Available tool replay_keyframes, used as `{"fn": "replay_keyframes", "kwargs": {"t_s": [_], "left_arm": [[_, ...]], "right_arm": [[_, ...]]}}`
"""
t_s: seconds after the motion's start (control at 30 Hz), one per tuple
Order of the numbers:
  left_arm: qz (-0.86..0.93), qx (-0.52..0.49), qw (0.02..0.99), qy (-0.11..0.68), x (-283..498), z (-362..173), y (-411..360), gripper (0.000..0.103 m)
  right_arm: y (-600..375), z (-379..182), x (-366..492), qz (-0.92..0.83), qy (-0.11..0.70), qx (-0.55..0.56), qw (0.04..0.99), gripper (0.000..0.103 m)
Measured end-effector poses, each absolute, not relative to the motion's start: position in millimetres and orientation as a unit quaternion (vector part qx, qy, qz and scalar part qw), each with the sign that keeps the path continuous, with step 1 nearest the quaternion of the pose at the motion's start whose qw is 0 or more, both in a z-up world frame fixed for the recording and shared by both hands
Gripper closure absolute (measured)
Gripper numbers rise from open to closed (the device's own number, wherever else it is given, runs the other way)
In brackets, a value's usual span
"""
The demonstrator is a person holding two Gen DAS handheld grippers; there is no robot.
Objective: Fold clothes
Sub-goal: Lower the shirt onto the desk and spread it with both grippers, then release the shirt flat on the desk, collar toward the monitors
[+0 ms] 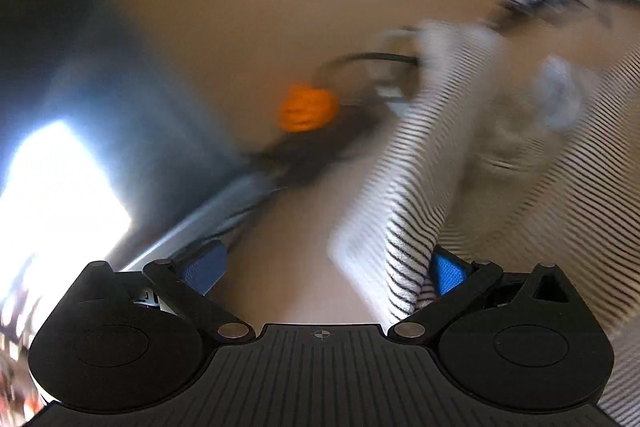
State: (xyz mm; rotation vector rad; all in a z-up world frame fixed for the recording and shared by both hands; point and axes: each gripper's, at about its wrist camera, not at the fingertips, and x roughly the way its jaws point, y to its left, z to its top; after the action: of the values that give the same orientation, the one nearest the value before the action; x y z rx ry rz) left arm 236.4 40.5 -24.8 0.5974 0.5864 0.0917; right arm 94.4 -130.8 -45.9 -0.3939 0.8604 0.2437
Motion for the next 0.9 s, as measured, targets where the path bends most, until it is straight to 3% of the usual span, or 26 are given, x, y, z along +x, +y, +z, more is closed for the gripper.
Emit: {"fn": "replay_keyframes", "kwargs": {"t_s": [0.17, 0.37, 0.6, 0.73, 0.83, 0.9], "left_arm": [[0.116, 0.208, 0.921, 0.307, 210.5, -1.7, 114.6, 0.0], [0.155, 0.121, 0.92, 0.339, 184.7, 7.1, 180.2, 0.0], [0.189, 0.08, 0.924, 0.324, 181.2, 22.2, 228.8, 0.0], [0.143, 0.034, 0.936, 0.32, 177.6, 31.5, 235.2, 0.0], [0.082, 0.031, 0.945, 0.315, 174.7, 37.7, 223.7, 0.0], [0.05, 0.04, 0.946, 0.316, 174.5, 35.3, 209.8, 0.0]], "right_arm": [[-120.0, -44.4, 100.7, 0.123, 0.402, -0.218, 0.881, 0.0], [-57.4, -46.7, 115.5, 0.143, 0.318, -0.316, 0.883, 0.0], [19.5, -69.1, 143.2, 0.123, 0.219, -0.43, 0.867, 0.0], [-16.4, -45.0, 179.9, -0.072, 0.198, -0.35, 0.913, 0.0], [-98.5, -9.7, 189.8, -0.27, 0.222, -0.182, 0.919, 0.0], [-134.6, 8.0, 174.2, -0.306, 0.219, -0.117, 0.919, 0.0]]}}
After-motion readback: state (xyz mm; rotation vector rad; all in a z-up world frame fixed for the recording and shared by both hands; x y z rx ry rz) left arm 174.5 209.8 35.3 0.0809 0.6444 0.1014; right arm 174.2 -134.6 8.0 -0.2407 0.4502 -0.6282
